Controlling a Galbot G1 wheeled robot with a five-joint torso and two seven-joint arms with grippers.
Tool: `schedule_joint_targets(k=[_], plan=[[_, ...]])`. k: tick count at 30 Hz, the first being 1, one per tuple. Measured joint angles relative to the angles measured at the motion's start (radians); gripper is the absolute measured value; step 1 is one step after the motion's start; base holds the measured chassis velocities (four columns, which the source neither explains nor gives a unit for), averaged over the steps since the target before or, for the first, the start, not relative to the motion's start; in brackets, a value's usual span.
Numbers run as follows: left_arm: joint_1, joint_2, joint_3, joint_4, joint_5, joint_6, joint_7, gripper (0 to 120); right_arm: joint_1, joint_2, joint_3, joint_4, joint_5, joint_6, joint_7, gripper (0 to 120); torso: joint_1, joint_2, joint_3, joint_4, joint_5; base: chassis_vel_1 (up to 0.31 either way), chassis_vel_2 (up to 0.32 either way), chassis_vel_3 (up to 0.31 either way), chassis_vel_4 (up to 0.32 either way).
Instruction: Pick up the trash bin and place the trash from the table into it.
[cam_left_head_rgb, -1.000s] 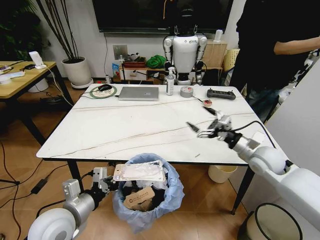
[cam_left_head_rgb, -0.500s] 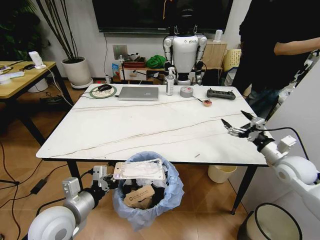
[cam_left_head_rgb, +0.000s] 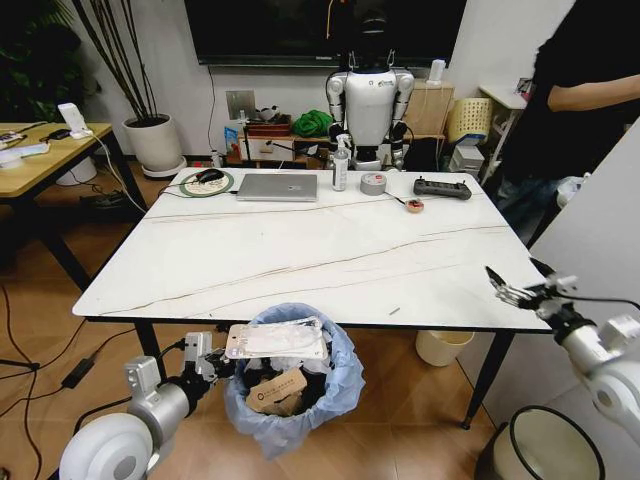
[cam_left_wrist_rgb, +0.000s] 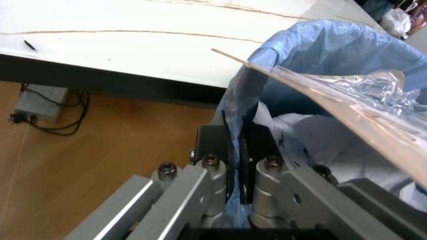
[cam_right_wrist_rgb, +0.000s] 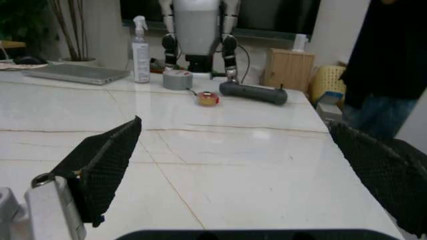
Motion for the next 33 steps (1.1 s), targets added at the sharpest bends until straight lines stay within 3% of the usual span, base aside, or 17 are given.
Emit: schedule_joint_targets(k=[11, 19, 33], plan=[[0.013, -0.013, 0.006, 0.0, 0.019, -0.002, 0.004, 0, -0.19, 0.091, 0.178, 0.057, -0.032, 0.01, -0.021, 100, 0.0, 0.0, 0.0, 0.0002, -0.0003, 0.0, 0.0, 0.0, 0.0], [0.018, -0.008, 0.012, -0.003, 0.027, -0.005, 0.005, 0, -0.279, 0.137, 0.246, 0.078, -0.053, 0.034, -0.028, 100, 0.0, 0.0, 0.0, 0.0, -0.0003, 0.0, 0.0, 0.0, 0.0], [0.039, -0.031, 0.013, 0.003, 0.063, -0.025, 0.005, 0, -0.284, 0.138, 0.249, 0.081, -0.055, 0.037, -0.03, 100, 0.0, 0.0, 0.0, 0.0002, -0.0001, 0.0, 0.0, 0.0, 0.0]])
